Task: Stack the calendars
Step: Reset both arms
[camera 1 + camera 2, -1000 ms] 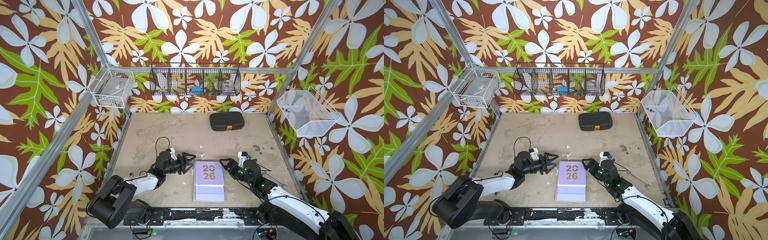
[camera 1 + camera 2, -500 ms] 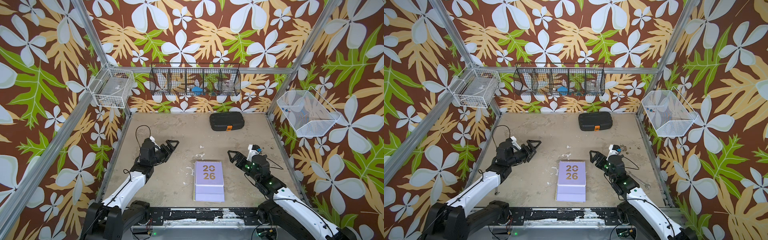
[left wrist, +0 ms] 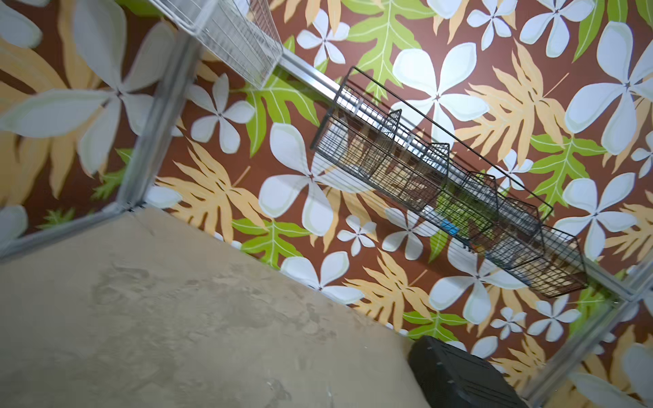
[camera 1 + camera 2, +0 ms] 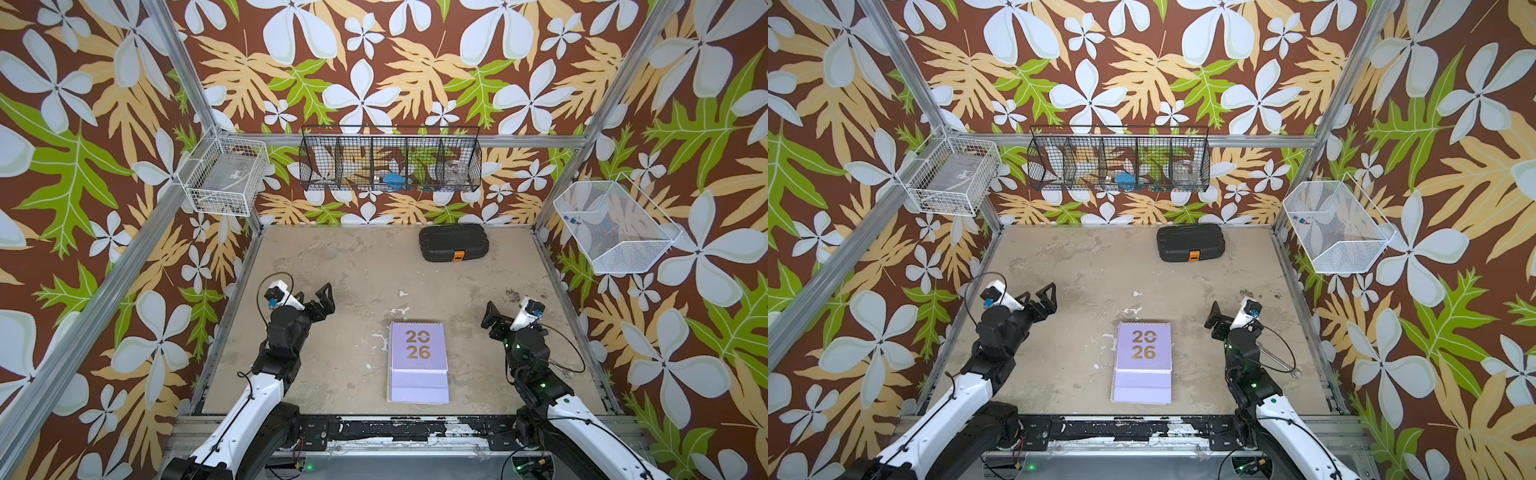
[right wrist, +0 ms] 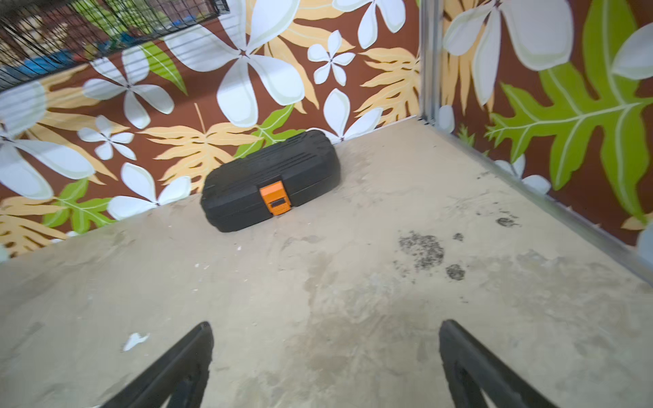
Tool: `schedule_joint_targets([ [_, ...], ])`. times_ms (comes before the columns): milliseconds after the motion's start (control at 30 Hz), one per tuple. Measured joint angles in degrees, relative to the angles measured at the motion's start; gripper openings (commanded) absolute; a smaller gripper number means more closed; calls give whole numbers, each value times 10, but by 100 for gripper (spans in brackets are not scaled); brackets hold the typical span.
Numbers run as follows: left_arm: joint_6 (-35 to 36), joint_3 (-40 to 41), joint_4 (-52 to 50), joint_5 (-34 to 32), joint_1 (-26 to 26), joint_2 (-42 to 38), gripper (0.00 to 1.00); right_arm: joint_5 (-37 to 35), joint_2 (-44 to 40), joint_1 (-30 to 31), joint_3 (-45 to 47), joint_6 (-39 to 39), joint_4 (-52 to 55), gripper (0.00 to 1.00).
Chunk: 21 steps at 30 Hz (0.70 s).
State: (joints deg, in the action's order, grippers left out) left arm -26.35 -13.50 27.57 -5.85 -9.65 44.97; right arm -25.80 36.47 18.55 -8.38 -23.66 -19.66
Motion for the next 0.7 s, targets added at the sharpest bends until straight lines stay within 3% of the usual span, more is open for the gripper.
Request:
schedule_joint_targets([
  [133, 54, 123, 175, -88, 0, -30, 100, -5, 18, -57, 14, 15, -46, 100],
  [233, 100, 132, 245, -136, 0, -29, 100, -6, 42, -84, 12, 32, -75, 100],
  [367, 193, 132, 289, -135, 1, 7, 100, -2, 79, -99, 6, 73, -113, 100],
  [533, 261, 132, 359, -134, 3, 95, 100, -3, 128, -116, 33, 108, -169, 100],
  [700, 266, 132, 464, -131, 3, 238, 100, -3, 191, -132, 50, 124, -250, 100],
])
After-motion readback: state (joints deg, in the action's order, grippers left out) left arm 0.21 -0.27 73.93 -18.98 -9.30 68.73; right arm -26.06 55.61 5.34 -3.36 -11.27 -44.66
